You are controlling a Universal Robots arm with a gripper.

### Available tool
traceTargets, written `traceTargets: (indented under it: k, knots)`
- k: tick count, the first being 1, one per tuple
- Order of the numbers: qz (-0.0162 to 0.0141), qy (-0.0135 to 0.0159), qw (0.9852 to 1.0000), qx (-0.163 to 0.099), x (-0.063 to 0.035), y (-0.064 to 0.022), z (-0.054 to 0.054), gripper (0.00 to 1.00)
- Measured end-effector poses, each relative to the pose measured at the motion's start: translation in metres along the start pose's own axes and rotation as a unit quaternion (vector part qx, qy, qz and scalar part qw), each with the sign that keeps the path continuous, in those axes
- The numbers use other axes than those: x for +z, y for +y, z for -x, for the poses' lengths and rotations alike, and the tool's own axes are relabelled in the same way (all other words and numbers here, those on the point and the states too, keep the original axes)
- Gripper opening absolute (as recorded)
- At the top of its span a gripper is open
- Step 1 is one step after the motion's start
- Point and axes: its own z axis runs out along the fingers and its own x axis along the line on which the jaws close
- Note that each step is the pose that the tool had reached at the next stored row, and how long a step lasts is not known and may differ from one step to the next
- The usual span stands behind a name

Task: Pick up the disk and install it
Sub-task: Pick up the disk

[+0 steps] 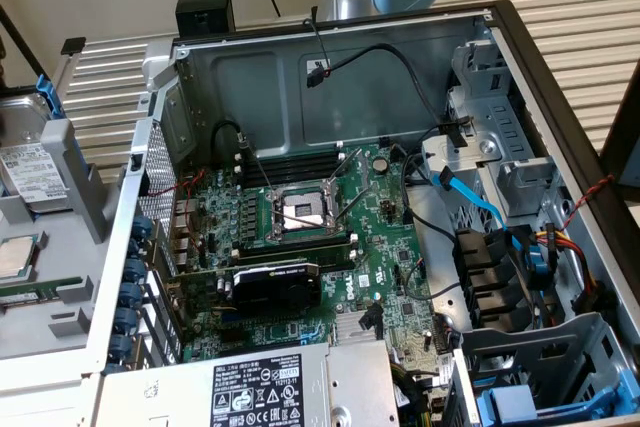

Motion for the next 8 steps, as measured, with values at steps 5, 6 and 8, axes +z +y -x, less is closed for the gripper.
traceTargets:
  k: [5, 6, 8]
  knots:
    - [0.0037, -0.0007, 1.0000, 0.003, 0.0002, 0.0001, -0.0001, 0.62]
    - [0.0037, -0.0007, 1.0000, 0.004, 0.0002, 0.0001, -0.0001, 0.62]
    - [0.0035, -0.0008, 1.0000, 0.008, 0.0003, 0.0000, -0.0001, 0.62]
